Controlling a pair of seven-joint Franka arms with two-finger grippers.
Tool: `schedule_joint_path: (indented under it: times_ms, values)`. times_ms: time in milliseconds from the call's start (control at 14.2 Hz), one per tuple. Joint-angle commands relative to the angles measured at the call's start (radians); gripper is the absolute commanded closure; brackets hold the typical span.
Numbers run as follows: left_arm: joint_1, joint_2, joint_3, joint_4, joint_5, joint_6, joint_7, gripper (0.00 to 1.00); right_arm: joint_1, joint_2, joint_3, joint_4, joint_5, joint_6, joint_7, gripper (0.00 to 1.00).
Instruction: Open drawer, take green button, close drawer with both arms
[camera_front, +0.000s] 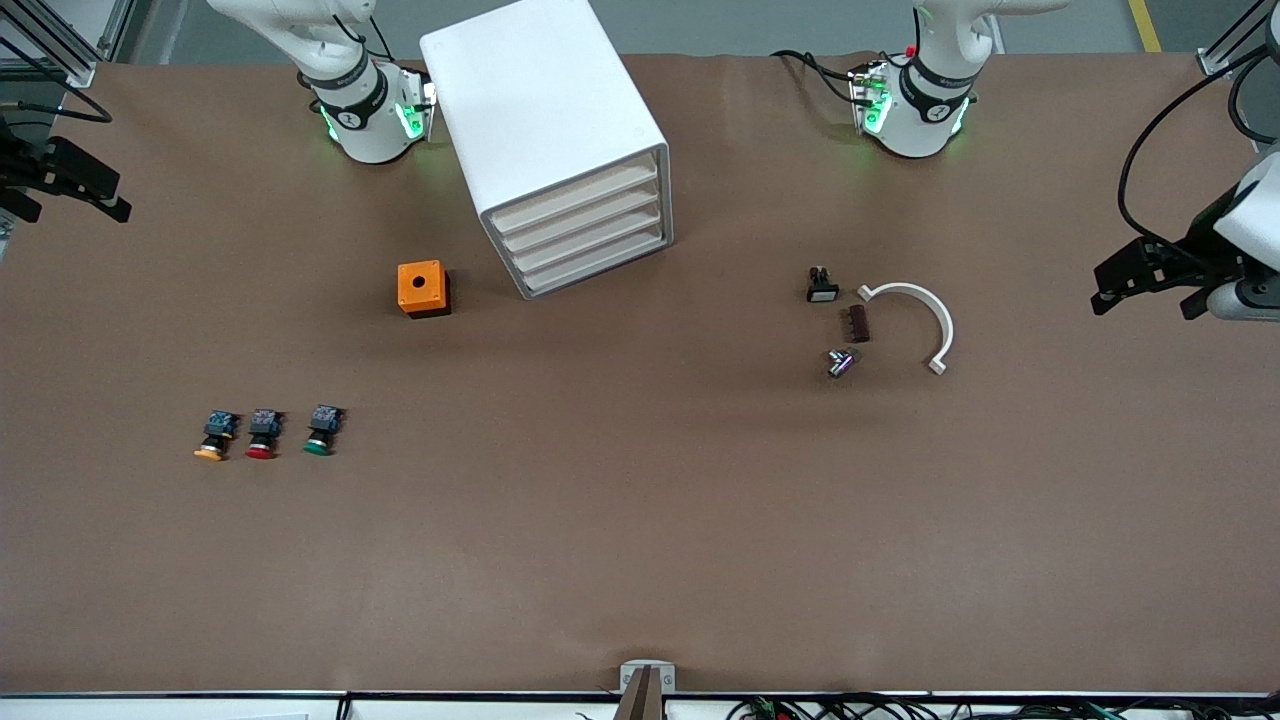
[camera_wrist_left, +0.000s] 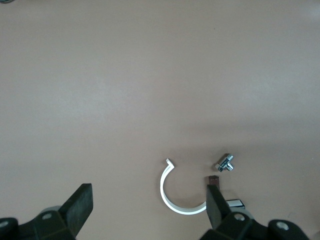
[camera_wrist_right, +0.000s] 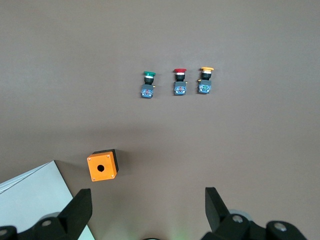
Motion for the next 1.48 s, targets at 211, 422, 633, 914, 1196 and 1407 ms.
schedule_joint_path:
  times_ms: [211,422,633,914,1196,1407]
  values:
    - [-0.009,0.02,0.014,0.044,0.021,-0.003,0.018,0.0,0.025,-0.059,-0.031,-0.073,-0.012,0.024,-0.004,0.0]
    - [-0.012,0.017,0.012,0.049,0.022,-0.006,0.006,0.0,0.025,-0.064,-0.034,-0.076,-0.012,0.024,-0.004,0.0]
    - [-0.012,0.01,0.008,0.05,0.022,-0.012,-0.008,0.0,0.025,-0.064,-0.034,-0.076,-0.011,0.024,-0.004,0.0]
    - [-0.017,0.006,0.006,0.084,0.013,-0.035,-0.026,0.0,0.027,-0.064,-0.032,-0.076,-0.009,0.027,-0.004,0.0]
    - [-0.017,0.005,0.008,0.093,0.007,-0.07,-0.058,0.0,0.024,-0.062,-0.032,-0.076,-0.009,0.047,-0.006,0.0]
    - [-0.017,0.005,0.006,0.099,0.01,-0.072,-0.091,0.0,0.025,-0.062,-0.032,-0.076,-0.009,0.05,-0.004,0.0]
